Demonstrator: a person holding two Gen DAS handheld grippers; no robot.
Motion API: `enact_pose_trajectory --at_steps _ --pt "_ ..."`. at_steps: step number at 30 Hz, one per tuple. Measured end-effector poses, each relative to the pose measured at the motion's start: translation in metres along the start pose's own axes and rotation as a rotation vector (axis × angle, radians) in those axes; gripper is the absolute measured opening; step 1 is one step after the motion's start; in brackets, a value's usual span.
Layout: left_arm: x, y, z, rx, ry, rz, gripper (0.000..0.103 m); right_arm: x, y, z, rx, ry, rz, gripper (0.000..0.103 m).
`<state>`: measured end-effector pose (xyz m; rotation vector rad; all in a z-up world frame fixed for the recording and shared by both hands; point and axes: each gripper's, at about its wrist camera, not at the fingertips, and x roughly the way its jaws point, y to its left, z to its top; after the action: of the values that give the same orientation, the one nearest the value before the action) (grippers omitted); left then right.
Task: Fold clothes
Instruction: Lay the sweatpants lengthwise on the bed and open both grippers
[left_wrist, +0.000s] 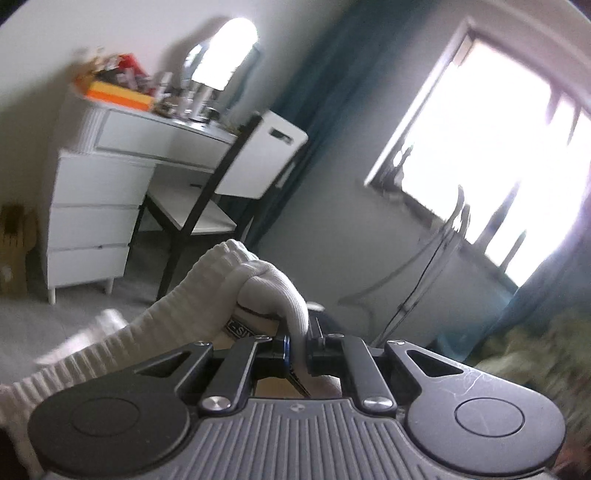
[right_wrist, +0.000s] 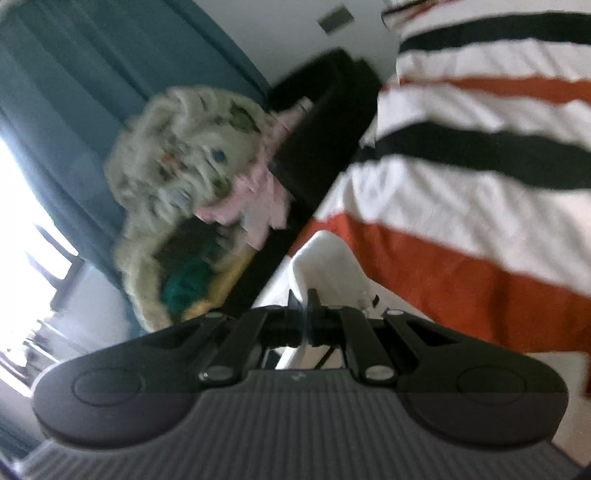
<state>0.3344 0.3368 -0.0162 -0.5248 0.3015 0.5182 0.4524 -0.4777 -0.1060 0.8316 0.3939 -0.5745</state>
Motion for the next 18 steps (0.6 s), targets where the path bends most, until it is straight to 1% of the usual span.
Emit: enact_pose_trajectory --at_steps 2,4,6,8,9,10,11,12,13,14,15,16,18 --pt "0.031 -0.010 -0.015 0.067 0.043 0.038 0.009 0.034 0.000 -0.018 -0.060 0.018 -0.046 0.006" --pt "0.057 -0.015 -0.027 0.093 0.099 0.072 0.010 0.055 -0.007 -0.032 -0.079 0.045 -0.069 0.006" --pt "0.072 -0.013 -0.035 0.116 0.132 0.084 0.012 0.064 -0.016 -0.042 -0.076 0.065 -0.075 0.005" --pt "0.074 -0.011 -0.040 0.138 0.150 0.088 0.013 0.061 -0.016 -0.045 -0.120 0.051 -0.067 0.006" --pt "0.073 -0.009 -0.041 0.144 0.157 0.087 0.014 0.057 -0.014 -0.045 -0.146 0.041 -0.065 0.007" --pt "0.070 -0.008 -0.041 0.146 0.162 0.082 0.016 0.054 -0.012 -0.043 -0.164 0.044 -0.069 0.010" --pt "0.063 -0.009 -0.040 0.148 0.158 0.073 0.019 0.051 -0.010 -0.040 -0.175 0.054 -0.073 0.017" --pt "0.049 -0.008 -0.038 0.155 0.140 0.061 0.035 0.046 -0.008 -0.037 -0.186 0.064 -0.079 0.024" --pt "0.035 -0.011 -0.036 0.169 0.112 0.040 0.050 0.039 -0.007 -0.034 -0.201 0.074 -0.069 0.041" --pt "0.025 -0.012 -0.031 0.185 0.091 0.018 0.056 0.030 -0.006 -0.032 -0.216 0.084 -0.055 0.062" --pt "0.017 -0.012 -0.025 0.200 0.074 -0.001 0.066 0.020 -0.005 -0.030 -0.233 0.095 -0.037 0.067" --pt "0.005 -0.017 -0.022 0.218 0.057 -0.017 0.071 0.005 -0.003 -0.030 -0.261 0.095 -0.021 0.072" --pt "-0.023 -0.033 -0.018 0.261 0.027 -0.050 0.074 -0.024 0.000 -0.032 -0.335 0.097 0.019 0.072"
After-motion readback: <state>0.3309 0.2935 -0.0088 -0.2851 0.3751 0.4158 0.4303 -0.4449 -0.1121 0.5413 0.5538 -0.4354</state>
